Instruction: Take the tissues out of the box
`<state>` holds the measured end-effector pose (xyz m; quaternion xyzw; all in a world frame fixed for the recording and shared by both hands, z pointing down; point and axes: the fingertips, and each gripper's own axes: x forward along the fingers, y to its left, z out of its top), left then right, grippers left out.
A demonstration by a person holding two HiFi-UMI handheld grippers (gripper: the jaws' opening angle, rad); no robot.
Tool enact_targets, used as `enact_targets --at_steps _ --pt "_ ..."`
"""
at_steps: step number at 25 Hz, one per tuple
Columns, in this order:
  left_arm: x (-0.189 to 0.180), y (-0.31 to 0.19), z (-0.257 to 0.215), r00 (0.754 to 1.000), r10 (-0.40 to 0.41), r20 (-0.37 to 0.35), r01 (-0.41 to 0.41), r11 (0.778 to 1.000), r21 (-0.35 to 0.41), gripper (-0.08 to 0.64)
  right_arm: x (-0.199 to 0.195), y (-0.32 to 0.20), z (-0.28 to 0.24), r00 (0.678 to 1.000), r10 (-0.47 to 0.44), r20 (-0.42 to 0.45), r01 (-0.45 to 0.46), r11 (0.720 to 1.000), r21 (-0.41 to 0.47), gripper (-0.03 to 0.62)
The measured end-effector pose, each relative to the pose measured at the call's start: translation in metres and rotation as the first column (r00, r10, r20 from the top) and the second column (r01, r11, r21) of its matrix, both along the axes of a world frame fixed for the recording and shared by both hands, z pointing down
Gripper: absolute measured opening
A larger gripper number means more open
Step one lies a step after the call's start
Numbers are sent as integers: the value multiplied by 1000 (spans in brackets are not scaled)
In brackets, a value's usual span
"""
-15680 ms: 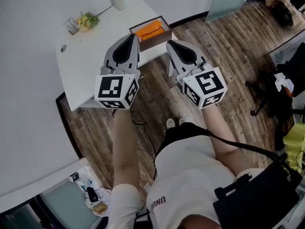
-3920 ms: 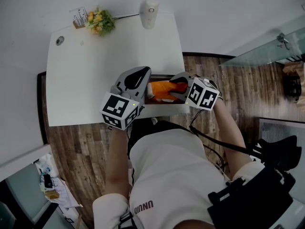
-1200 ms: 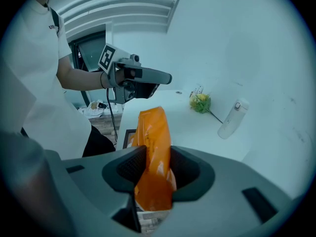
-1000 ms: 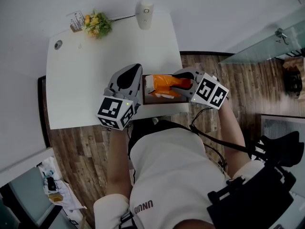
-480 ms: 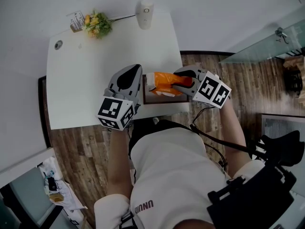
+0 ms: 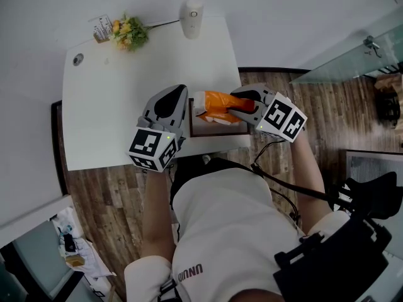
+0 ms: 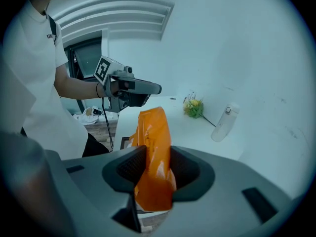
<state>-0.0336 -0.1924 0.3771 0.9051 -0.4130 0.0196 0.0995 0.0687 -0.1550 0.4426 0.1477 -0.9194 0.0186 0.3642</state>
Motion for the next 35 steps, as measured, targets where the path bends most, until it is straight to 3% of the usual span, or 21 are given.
enact_targets --at_steps 35 --pt "-9 2 -1 1000 -3 -9 3 1000 6 14 2 -19 -25 983 141 120 -148 987 57 160"
